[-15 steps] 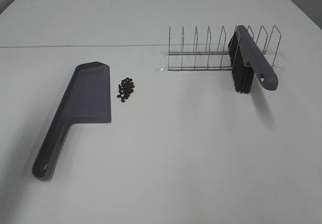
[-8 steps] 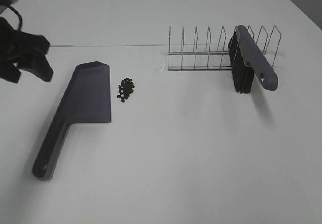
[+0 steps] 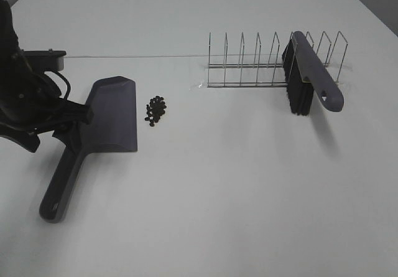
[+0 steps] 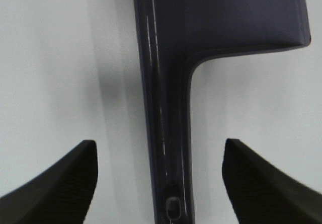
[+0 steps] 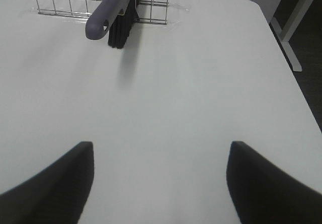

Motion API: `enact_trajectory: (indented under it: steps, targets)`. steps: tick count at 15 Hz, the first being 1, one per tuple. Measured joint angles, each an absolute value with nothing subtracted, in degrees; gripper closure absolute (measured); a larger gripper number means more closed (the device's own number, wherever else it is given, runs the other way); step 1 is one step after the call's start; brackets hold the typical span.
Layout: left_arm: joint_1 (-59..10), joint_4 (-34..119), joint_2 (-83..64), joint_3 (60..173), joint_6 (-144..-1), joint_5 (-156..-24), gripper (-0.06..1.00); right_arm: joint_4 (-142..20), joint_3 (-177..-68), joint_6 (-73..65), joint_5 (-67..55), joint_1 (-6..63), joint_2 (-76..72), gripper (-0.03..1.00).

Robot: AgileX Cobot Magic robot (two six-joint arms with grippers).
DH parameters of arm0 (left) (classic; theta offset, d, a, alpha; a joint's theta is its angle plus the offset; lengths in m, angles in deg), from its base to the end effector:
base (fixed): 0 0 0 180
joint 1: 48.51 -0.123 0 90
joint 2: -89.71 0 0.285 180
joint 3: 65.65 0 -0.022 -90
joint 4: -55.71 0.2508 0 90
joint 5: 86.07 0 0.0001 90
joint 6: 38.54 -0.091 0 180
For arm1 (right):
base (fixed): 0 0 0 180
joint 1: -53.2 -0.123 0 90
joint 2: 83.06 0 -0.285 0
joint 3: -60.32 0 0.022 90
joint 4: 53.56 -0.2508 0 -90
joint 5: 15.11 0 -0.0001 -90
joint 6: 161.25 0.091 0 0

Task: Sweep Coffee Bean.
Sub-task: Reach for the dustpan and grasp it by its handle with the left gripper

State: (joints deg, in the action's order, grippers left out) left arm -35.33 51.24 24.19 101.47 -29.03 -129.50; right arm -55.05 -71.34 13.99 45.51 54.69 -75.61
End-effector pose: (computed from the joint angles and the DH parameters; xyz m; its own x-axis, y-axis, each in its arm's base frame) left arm 0.3352 -0.0835 0.1580 -0.9893 0.0052 -0.1459 0.0181 0.9960 -0.0872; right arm -0.0061 0.0022 0.2786 -0.4438 -0.0587 -0.8942 -0.0255 0.9983 -0.0529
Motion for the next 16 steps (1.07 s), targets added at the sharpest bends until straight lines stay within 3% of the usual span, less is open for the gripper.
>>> enact_trajectory:
  steps: [10,12,13,16]
  targets:
    - [-34.93,51.64,34.56,101.82,-28.86,-123.14,0.30,-55.05,-71.34,13.99,45.51,54.69,-75.61,0.27]
    - [-34.93,52.27,34.67,101.93,-28.68,-123.02,0.42,-55.05,-71.34,13.99,45.51,54.69,-75.61,0.27]
    - [-34.93,52.27,34.67,101.99,-28.68,-123.02,0.55,-55.05,-71.34,13.99,45.51,54.69,-75.61,0.27]
    - [-34.93,52.10,34.79,102.04,-27.08,-123.08,0.59,-55.05,-71.34,13.99,45.51,54.69,-75.61,0.27]
